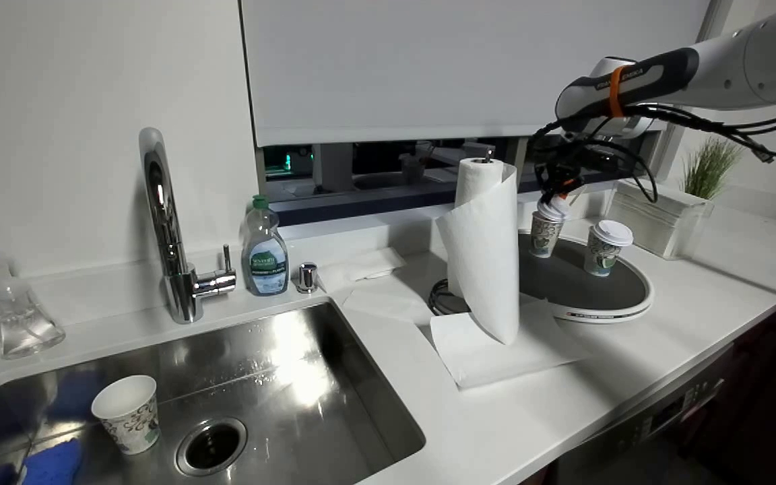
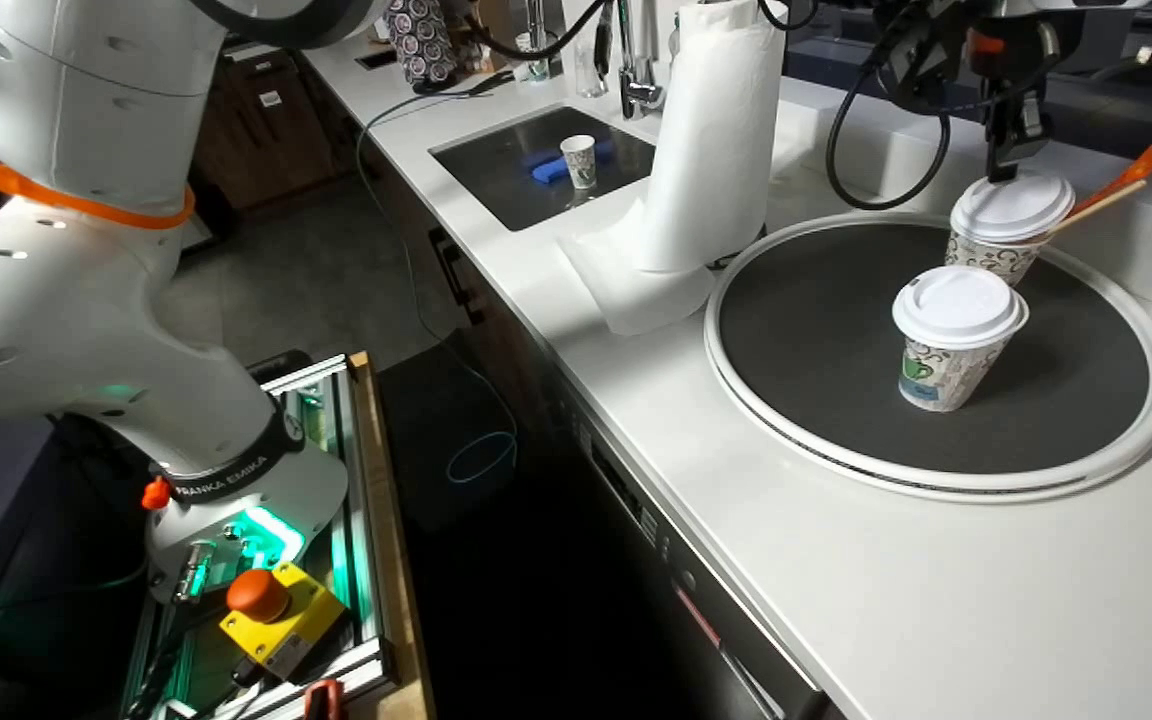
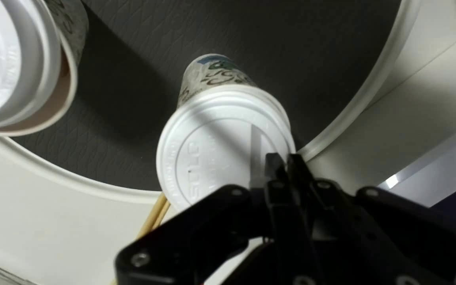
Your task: Pick up the lid white and place it on the cup without a lid
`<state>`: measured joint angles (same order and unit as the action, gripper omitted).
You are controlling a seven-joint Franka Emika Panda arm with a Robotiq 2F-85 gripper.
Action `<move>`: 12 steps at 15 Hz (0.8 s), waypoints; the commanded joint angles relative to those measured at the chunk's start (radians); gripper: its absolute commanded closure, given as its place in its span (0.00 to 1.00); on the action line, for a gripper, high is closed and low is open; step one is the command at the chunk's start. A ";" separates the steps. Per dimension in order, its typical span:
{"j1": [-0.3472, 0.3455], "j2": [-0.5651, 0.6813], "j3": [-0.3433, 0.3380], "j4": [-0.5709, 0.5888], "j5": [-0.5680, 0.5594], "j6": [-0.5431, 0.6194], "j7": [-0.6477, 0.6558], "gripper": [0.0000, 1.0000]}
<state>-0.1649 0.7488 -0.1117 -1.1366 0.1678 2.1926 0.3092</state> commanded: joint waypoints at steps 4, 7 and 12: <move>0.000 0.060 -0.004 0.103 -0.016 -0.033 0.014 0.61; 0.007 0.047 -0.011 0.110 -0.028 -0.036 0.020 0.37; -0.001 -0.045 0.025 0.064 0.021 -0.053 -0.005 0.01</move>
<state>-0.1598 0.7629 -0.1131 -1.0456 0.1559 2.1926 0.3124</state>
